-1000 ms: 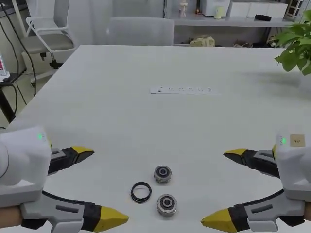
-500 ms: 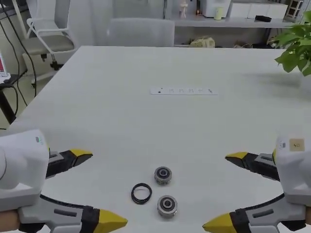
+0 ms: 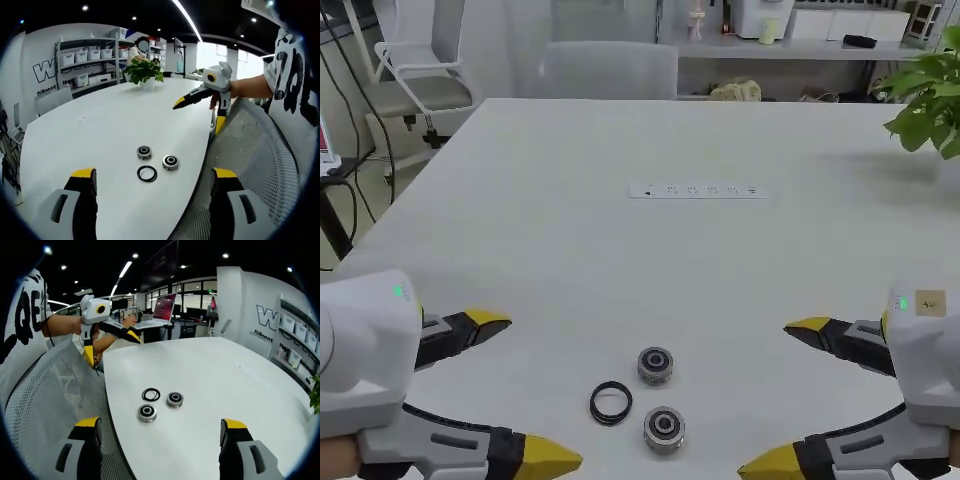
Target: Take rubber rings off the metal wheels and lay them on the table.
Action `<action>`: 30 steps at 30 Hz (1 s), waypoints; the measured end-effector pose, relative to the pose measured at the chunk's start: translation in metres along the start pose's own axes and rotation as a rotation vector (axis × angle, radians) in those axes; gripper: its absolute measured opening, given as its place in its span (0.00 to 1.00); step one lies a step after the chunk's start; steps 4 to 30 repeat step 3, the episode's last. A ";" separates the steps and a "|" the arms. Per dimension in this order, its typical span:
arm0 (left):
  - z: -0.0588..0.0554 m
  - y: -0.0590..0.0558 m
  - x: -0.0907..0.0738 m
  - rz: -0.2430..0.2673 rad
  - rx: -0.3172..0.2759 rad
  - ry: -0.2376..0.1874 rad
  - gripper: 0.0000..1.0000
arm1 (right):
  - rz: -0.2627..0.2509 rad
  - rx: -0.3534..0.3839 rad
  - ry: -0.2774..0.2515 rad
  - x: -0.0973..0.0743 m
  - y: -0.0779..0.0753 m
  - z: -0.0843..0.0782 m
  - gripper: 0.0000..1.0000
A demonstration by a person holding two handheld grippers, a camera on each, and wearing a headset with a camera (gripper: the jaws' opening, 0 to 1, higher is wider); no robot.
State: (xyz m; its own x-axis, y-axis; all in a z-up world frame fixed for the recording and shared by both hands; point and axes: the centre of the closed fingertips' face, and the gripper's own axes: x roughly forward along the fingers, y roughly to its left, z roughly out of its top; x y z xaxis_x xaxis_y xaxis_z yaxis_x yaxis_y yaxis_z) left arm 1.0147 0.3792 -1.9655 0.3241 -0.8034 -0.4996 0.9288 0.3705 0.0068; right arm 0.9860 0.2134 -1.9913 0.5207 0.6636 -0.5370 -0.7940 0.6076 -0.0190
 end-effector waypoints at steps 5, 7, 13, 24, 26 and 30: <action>0.000 0.001 -0.001 0.003 -0.001 0.000 0.92 | 0.001 0.000 0.002 0.000 0.000 0.000 0.98; 0.000 0.001 -0.001 0.003 -0.001 0.000 0.92 | 0.001 0.000 0.002 0.000 0.000 0.000 0.98; 0.000 0.001 -0.001 0.003 -0.001 0.000 0.92 | 0.001 0.000 0.002 0.000 0.000 0.000 0.98; 0.000 0.001 -0.001 0.003 -0.001 0.000 0.92 | 0.001 0.000 0.002 0.000 0.000 0.000 0.98; 0.000 0.001 -0.001 0.003 -0.001 0.000 0.92 | 0.001 0.000 0.002 0.000 0.000 0.000 0.98; 0.000 0.001 -0.001 0.003 -0.001 0.000 0.92 | 0.001 0.000 0.002 0.000 0.000 0.000 0.98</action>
